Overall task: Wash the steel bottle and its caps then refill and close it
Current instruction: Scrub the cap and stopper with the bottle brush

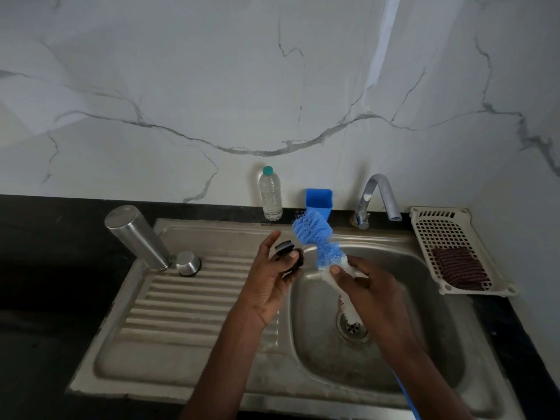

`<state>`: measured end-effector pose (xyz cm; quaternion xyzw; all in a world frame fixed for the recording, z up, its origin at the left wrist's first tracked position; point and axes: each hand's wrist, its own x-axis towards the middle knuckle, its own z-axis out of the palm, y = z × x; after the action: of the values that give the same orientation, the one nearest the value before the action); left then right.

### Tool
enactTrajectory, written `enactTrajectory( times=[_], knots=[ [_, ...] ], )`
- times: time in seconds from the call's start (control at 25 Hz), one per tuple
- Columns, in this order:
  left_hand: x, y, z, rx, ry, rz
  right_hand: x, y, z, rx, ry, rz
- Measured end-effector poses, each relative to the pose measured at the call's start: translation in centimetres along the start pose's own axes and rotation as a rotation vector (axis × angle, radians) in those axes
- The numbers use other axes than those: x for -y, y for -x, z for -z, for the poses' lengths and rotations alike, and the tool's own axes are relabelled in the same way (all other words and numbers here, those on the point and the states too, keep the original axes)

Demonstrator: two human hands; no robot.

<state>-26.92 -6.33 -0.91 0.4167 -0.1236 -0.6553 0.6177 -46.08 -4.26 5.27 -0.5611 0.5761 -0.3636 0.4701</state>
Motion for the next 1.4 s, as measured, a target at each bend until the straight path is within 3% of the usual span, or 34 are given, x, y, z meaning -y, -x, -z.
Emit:
enactTrajectory(
  times=[0.16,0.28,0.52,0.6,0.68,0.76,0.92,1.04,1.2,1.32,1.4],
  knots=[
    [-0.3,0.1,-0.7,-0.068,0.061,0.014,-0.4,-0.2,-0.2,0.028,-0.05,0.003],
    [0.2,-0.3,-1.2,-0.202,-0.086,0.004,-0.5,-0.3,-0.5,0.054,-0.052,0.02],
    [0.2,1.3,-1.9,-0.062,0.223,-0.04,-1.0,0.1,-0.9,0.053,-0.024,0.01],
    [0.4,1.8,-2.1,-0.104,-0.004,-0.097,-0.8,0.1,-0.5,0.057,0.014,0.039],
    [1.1,2.1,-2.1,-0.189,-0.421,-0.137,-0.5,0.5,-0.5,0.07,0.078,0.093],
    [1.7,2.3,-2.0,-0.283,-0.623,-0.205,-0.2,0.5,-0.6,0.04,0.216,0.159],
    [0.4,2.2,-1.7,-0.421,-0.381,-0.174,0.0,0.9,-0.4,0.063,0.475,0.277],
    [0.0,2.2,-1.4,-0.393,-0.231,-0.056,-0.3,2.3,-1.1,0.103,0.46,0.237],
    [-0.1,2.2,-1.9,-0.291,-0.253,-0.09,0.4,0.4,-1.9,0.064,0.373,0.223],
    [-1.0,1.8,-1.6,-0.289,-0.09,-0.058,-0.1,2.1,-2.3,0.089,0.432,0.304],
    [-0.7,1.9,-2.0,-0.298,-0.127,-0.028,-0.6,2.7,-2.7,0.028,0.457,0.312]
  ],
)
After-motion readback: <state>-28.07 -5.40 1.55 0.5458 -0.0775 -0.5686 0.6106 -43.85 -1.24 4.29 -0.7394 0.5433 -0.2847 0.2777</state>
